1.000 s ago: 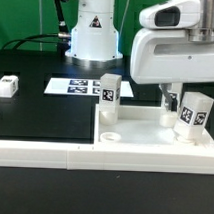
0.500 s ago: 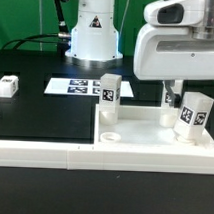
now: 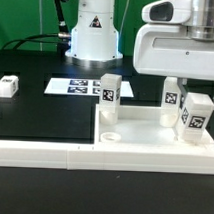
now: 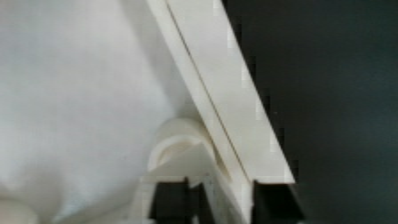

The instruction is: Assemble square table

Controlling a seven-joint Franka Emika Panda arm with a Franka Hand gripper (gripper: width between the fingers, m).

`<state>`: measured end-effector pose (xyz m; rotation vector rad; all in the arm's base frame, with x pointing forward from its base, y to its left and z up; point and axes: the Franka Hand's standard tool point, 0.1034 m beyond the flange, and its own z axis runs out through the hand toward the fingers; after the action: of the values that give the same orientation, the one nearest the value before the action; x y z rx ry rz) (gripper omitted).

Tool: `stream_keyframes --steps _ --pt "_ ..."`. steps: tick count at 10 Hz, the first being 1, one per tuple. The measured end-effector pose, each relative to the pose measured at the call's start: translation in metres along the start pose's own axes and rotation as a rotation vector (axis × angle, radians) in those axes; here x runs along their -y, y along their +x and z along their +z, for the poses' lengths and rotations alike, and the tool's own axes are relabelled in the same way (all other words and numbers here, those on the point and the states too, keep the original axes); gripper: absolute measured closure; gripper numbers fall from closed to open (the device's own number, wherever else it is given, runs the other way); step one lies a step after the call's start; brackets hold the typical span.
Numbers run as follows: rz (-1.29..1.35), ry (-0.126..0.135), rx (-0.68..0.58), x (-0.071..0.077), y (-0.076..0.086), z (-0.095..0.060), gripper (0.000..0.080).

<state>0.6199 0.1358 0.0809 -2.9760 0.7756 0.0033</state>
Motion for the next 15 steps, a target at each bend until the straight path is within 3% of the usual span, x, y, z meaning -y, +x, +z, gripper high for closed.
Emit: stream_keyframes --steps 1,2,3,5,7,8,9,10,11,12,13,14,15 --pt "0.065 0.001 0.001 0.000 0.000 0.000 0.0742" --pt "0.136 0.000 0.001 0.001 -0.001 0.000 0.0781" --pt "0.205 0.001 0.002 0.001 -0.001 0.000 0.0781" --pt "0.420 0.027 -0.005 -0.001 0.001 0.001 0.0797" --pt "0.337 0.026 -0.004 -0.001 0.000 0.002 0.0797" --pt "0.248 0.021 -0.009 -0.001 0.000 0.002 0.0711" --pt "0.077 0.018 -0.012 -0.001 -0.003 -0.001 0.0711" --pt "-0.081 0.019 -0.017 -0.003 -0.003 -0.004 0.0575" --pt "-0.253 0.026 -0.036 -0.004 -0.001 -0.009 0.0374" --pt "-0.365 0.029 -0.047 -0.005 0.000 -0.012 0.0374" --pt "-0.379 0.026 -0.044 -0.005 -0.001 -0.010 0.0240" --pt "-0.471 0.023 -0.044 -0.006 -0.001 -0.009 0.0177" --pt "-0.509 0.021 -0.043 -0.007 -0.001 -0.009 0.0177"
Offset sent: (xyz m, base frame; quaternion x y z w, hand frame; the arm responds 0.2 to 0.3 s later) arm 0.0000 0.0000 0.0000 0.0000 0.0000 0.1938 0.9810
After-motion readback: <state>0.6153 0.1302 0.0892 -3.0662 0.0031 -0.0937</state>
